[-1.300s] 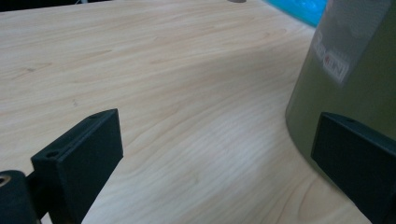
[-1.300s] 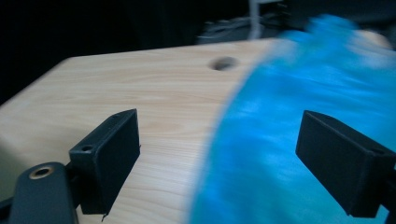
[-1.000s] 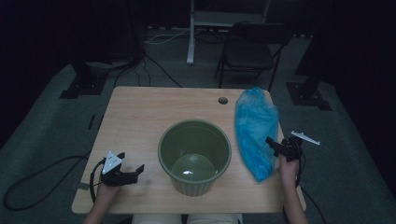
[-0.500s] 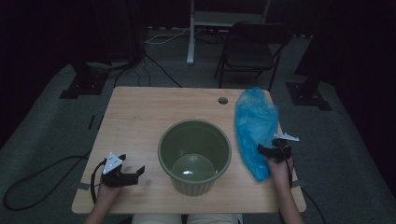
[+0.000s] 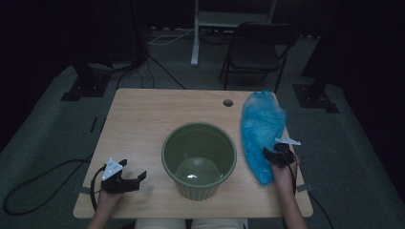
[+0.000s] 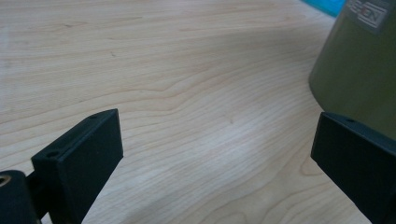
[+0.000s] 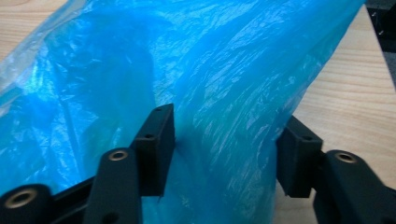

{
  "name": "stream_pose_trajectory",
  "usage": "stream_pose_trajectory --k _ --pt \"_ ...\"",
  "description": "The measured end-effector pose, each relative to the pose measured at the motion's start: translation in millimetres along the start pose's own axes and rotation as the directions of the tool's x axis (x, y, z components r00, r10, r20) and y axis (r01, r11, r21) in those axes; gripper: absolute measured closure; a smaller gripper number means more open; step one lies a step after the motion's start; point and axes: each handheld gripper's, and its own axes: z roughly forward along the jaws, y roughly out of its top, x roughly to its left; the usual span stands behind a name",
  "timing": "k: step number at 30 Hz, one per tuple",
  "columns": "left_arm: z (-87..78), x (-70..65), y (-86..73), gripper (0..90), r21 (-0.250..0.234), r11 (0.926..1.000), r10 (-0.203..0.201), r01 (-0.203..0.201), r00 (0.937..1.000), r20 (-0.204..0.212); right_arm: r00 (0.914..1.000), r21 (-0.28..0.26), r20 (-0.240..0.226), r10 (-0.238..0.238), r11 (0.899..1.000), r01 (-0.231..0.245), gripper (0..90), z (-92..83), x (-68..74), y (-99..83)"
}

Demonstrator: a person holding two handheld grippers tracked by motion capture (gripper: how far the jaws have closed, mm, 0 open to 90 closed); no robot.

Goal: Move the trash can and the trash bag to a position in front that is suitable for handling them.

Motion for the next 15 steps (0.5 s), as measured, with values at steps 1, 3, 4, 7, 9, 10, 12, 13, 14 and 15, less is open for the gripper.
stream_pose_trajectory --k 1,3,4,7,9,10,12,13,14,15 --pt "0.2 -0.8 -0.2 2.8 0.001 1.0000 0.000 0.000 1.0000 0.006 0.9999 0.000 -0.010 -0.008 1.000 0.008 53.8 -2.0 3.2 -1.2" --pt "0.4 -2.2 0.0 2.8 0.004 0.9999 0.014 -0.014 0.9999 0.006 0.9993 -0.003 -0.030 -0.022 1.000 0.022 63.2 -4.8 6.6 -3.2" --pt "0.8 -2.8 0.0 2.8 0.004 0.9999 0.015 -0.015 0.9998 0.009 0.9987 -0.004 -0.040 -0.030 1.000 0.030 67.3 -6.1 8.0 -4.3" --pt "0.9 -3.1 0.1 2.8 0.008 0.9998 0.019 -0.019 0.9998 0.008 0.9958 -0.004 -0.075 -0.053 0.999 0.053 77.2 -10.8 10.8 -8.3" --pt "0.2 -3.4 0.4 2.8 0.008 0.9998 0.018 -0.018 0.9998 0.005 0.9933 0.003 -0.108 -0.043 0.999 0.044 84.4 -14.0 11.0 -10.3" --pt "-0.2 -3.2 0.5 2.8 0.006 0.9998 0.019 -0.019 0.9998 0.005 0.9904 0.002 -0.132 -0.042 0.999 0.042 85.7 -17.0 11.1 -12.7" --pt "-0.9 -2.3 0.7 2.8 0.005 0.9998 0.018 -0.018 0.9998 0.000 0.9867 -0.012 -0.154 -0.050 0.999 0.048 86.8 -26.4 12.4 -17.9" --pt "-0.9 -1.6 0.6 2.7 0.005 0.9999 0.015 -0.015 0.9999 0.002 0.9844 -0.018 -0.170 -0.045 0.999 0.043 86.9 -32.0 12.2 -20.3" --pt "-0.8 -1.0 0.4 2.8 0.005 0.9999 0.012 -0.012 0.9999 0.001 0.9825 -0.022 -0.183 -0.033 0.999 0.030 87.1 -38.0 11.7 -23.3" --pt "-0.8 -0.4 0.3 2.8 0.005 0.9999 0.009 -0.009 1.0000 -0.001 0.9810 -0.020 -0.193 -0.024 1.000 0.021 87.1 -43.3 10.5 -26.5"
